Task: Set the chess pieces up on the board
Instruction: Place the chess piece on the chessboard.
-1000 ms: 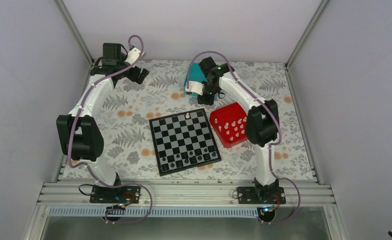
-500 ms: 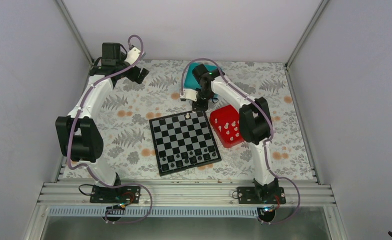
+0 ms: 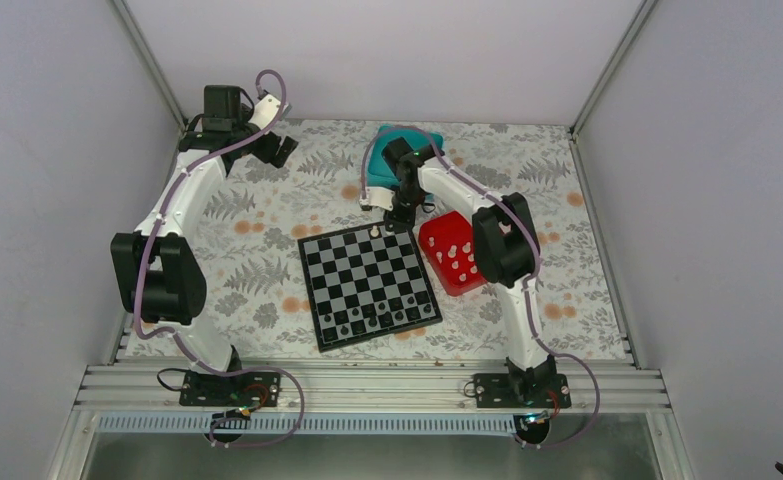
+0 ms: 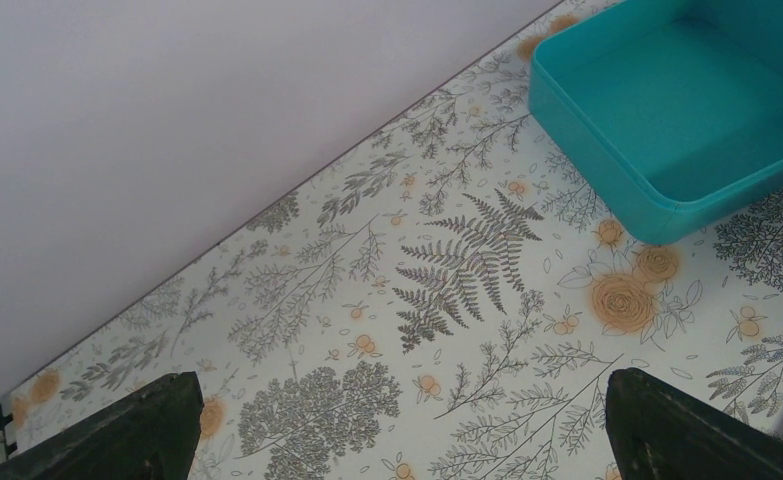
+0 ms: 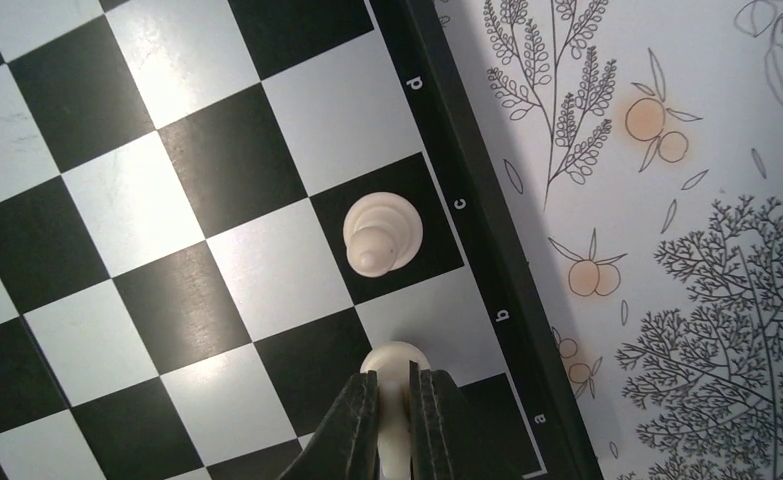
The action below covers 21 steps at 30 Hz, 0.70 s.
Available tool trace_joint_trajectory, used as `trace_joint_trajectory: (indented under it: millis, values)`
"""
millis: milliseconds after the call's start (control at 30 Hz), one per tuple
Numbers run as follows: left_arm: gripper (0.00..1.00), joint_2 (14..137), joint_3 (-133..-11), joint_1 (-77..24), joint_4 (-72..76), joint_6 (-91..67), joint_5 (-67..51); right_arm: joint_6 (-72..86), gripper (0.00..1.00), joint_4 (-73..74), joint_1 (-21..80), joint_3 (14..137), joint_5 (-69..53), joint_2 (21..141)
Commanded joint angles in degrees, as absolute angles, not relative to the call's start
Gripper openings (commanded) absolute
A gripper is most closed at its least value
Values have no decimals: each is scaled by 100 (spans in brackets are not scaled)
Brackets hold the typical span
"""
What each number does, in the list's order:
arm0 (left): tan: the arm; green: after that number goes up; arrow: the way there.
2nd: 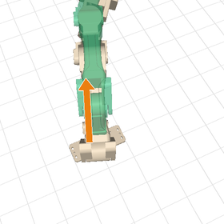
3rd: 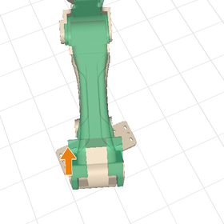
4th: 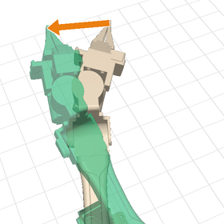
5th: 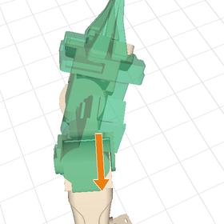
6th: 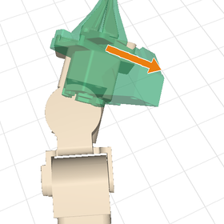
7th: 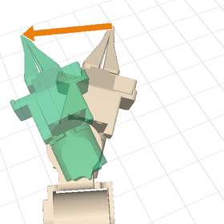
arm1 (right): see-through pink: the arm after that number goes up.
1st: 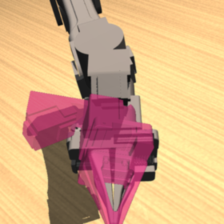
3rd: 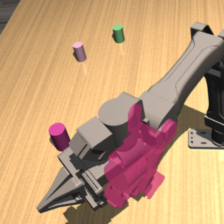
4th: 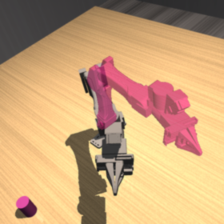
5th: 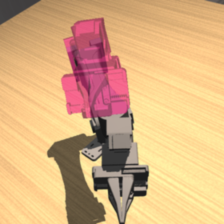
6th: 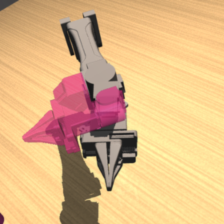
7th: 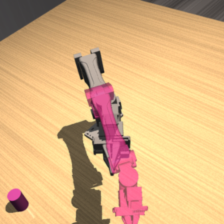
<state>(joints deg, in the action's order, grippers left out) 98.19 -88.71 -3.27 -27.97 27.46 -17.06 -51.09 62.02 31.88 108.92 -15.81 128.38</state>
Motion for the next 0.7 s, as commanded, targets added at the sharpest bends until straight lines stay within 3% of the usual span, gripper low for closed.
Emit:
trace_joint_trajectory:
  millis: [0,500,600,667]
  values:
    - [100,9625,-8827,-316,-2726,2777,-1812,-5138,7,6002,3252,10762,-1583,12929]
    - [100,9531,-8773,-310,-2707,2821,-1796,-5125,8,5897,3252,10771,-1553,13055]
    - [100,9547,-8788,-312,-2717,2830,-1802,-5115,12,5893,3255,10760,-1551,13067]
    - [100,9553,-8775,-308,-2724,2834,-1808,-5098,21,5887,3252,10758,-1529,13035]
